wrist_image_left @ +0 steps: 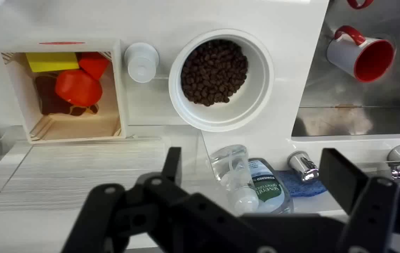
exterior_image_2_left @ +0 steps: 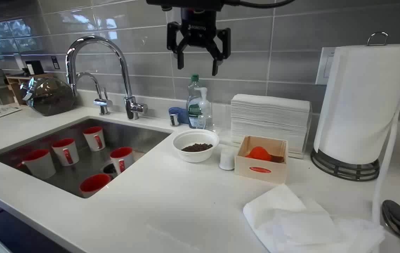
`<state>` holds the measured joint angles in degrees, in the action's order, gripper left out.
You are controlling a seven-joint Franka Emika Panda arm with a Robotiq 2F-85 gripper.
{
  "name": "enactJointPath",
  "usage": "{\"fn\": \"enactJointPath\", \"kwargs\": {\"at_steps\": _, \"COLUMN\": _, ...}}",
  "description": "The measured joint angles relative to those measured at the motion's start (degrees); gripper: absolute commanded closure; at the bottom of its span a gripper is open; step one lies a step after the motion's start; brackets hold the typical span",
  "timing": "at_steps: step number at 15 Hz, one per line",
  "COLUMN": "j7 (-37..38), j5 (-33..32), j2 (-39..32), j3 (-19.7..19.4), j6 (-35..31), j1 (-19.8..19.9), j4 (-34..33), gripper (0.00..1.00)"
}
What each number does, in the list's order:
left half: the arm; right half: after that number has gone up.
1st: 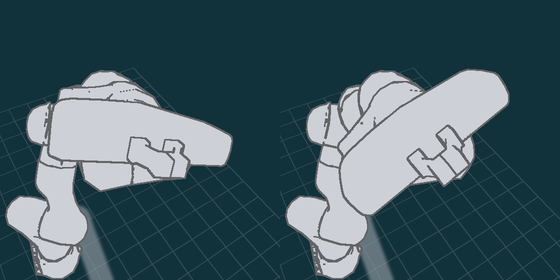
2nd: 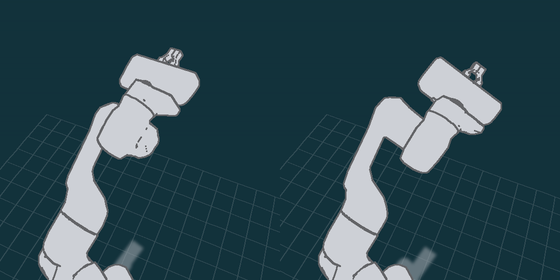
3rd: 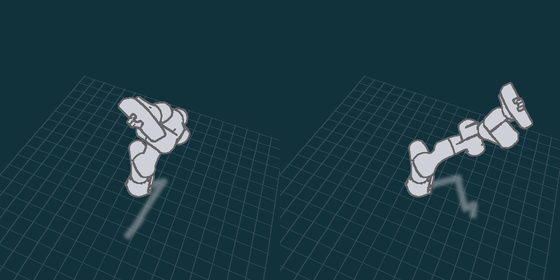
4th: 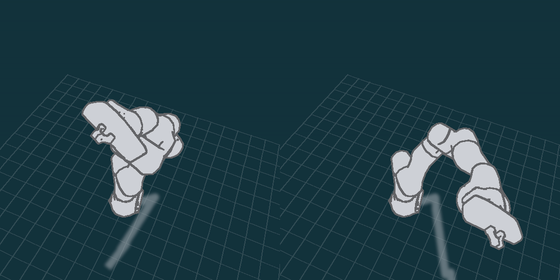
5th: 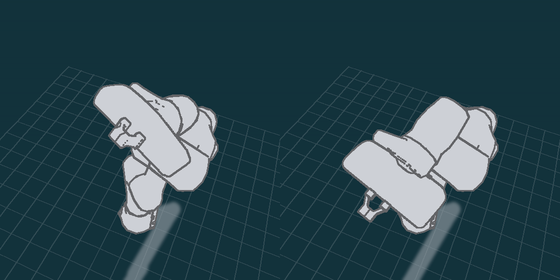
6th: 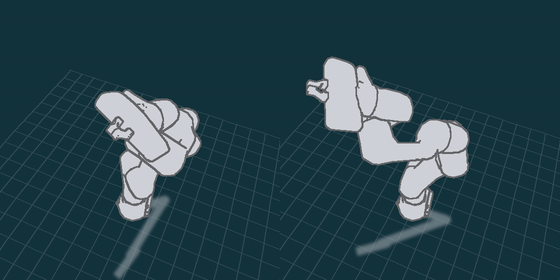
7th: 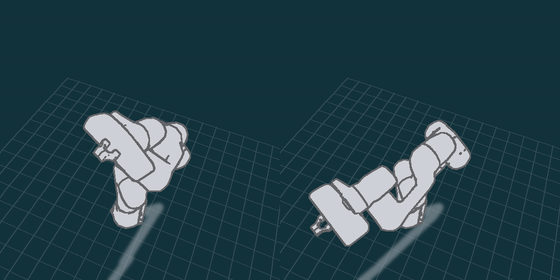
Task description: Pick up the white cup from the counter and put it in the box
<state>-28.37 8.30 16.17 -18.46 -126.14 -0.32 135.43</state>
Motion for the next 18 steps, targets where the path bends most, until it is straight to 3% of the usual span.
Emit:
{"fn": "enactJointPath", "kwargs": {"at_steps": 7, "j7": 1.1, "j5": -0.1, "j2": 0.0, "j3": 0.9, "j6": -0.2, "j1": 0.8, "j4": 0.1, "gripper": 0.0}}
{"fn": "enactJointPath", "kwargs": {"at_steps": 13, "j7": 17.9, "j5": -0.4, "j2": -1.6, "j3": 5.2, "j6": -10.2, "j1": 5.3, "j4": 3.2, "gripper": 0.0}}
{"fn": "enactJointPath", "kwargs": {"at_steps": 18, "j7": 32.8, "j5": -0.5, "j2": -7.6, "j3": 7.7, "j6": -18.8, "j1": 7.6, "j4": 5.5, "gripper": 0.0}}
